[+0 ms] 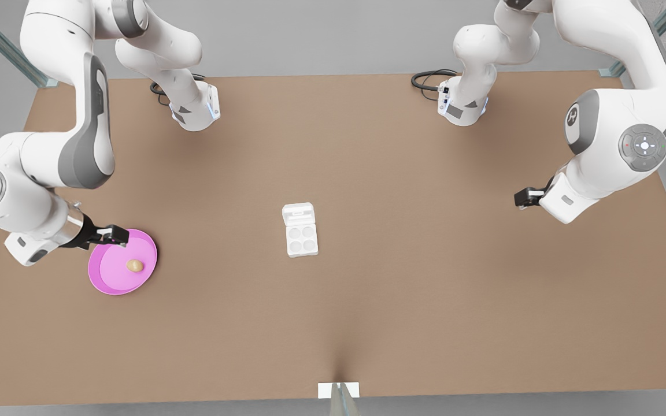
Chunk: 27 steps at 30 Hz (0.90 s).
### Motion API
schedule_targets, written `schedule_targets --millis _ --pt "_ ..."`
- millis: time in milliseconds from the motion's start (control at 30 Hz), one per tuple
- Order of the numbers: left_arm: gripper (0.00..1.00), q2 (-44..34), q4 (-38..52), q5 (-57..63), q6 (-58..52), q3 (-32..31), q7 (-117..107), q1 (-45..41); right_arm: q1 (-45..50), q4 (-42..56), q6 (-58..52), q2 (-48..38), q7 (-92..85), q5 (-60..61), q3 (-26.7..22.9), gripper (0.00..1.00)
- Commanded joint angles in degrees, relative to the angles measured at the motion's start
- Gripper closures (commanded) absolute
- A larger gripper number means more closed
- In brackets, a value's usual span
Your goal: Pack egg into the box and close the box lid
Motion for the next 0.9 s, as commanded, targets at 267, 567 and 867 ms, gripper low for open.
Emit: schedule_targets --millis 267,567,867 --pt "0.0 0.16 0.0 0.13 0.16 -0.03 -0.34 -0.39 -0.12 -14.19 15.83 1.6 -49.26 -4.5 0.09 0.0" --pt "0.0 0.77 -0.09 0.13 0.25 -0.03 -0.34 -0.48 -3.73 -25.18 30.43 4.59 -76.5 -3.88 0.09 0.0" --pt "0.0 0.95 -0.17 0.13 0.69 -0.03 -0.34 -0.48 -5.22 -22.99 30.95 11.71 -82.74 -2.13 0.17 0.0"
